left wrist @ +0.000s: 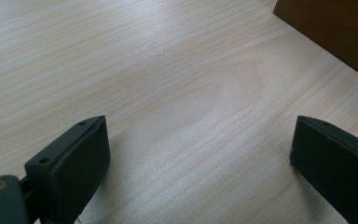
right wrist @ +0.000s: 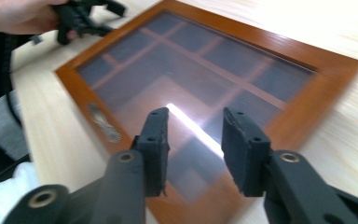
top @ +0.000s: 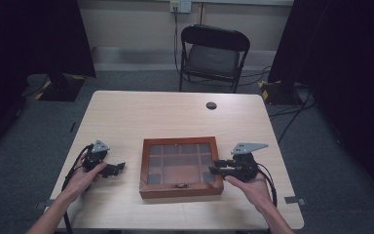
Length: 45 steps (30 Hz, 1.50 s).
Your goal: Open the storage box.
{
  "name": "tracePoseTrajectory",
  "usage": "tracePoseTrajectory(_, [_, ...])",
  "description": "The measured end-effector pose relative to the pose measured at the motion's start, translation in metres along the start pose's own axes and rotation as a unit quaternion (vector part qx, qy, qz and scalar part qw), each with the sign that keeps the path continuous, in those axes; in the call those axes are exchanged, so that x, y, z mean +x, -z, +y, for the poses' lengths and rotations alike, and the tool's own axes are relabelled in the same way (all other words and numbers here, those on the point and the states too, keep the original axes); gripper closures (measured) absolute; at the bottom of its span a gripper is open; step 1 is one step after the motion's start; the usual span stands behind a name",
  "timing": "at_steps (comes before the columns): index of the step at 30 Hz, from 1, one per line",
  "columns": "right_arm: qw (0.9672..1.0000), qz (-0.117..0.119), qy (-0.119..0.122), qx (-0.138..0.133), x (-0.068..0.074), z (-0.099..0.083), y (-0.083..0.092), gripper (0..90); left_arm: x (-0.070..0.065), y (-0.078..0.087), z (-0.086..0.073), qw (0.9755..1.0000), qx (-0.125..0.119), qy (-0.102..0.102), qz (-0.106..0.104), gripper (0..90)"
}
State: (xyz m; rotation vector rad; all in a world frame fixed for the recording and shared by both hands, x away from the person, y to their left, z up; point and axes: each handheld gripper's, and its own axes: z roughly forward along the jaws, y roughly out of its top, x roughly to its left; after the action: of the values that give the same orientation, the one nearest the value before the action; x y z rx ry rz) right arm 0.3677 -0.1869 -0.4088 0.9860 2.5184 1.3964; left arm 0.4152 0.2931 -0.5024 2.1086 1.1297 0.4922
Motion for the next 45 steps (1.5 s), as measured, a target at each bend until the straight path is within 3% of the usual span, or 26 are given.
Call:
tracePoseTrajectory(1, [0.9999, 0.015, 0.006, -0.002, 0.005, 0.005, -0.005, 65.7, 0.000, 0.000, 0.000, 1.0000, 0.000, 0.000, 0.000, 4.3])
tracePoseTrajectory(8, [0.9978, 0.053, 0.039, 0.005, 0.023, 0.028, -0.028, 71.4, 0.000, 0.000, 0.000, 1.0000, 0.000, 0.000, 0.000, 4.3])
tracePoseTrajectory(15, [0.9940, 0.090, 0.056, 0.029, 0.037, 0.027, -0.052, 72.9, 0.000, 0.000, 0.000, 1.0000, 0.000, -0.001, 0.001, 4.1])
tracePoseTrajectory(25, [0.9888, 0.108, 0.075, 0.070, 0.048, 0.015, -0.072, 75.7, 0.000, 0.000, 0.000, 1.0000, 0.000, -0.001, 0.000, 4.1])
tracePoseTrajectory(30, [0.9886, 0.109, 0.070, 0.077, 0.046, 0.009, -0.076, 75.5, 0.000, 0.000, 0.000, 1.0000, 0.000, 0.000, 0.000, 4.0])
tracePoseTrajectory(33, [0.9875, 0.113, 0.078, 0.077, 0.048, 0.007, -0.078, 79.4, 0.000, 0.000, 0.000, 1.0000, 0.000, 0.001, -0.001, 4.0])
tracePoseTrajectory(45, [0.9869, 0.104, 0.095, 0.079, 0.052, 0.007, -0.078, 80.4, 0.000, -0.001, 0.001, 1.0000, 0.001, 0.002, -0.001, 2.8])
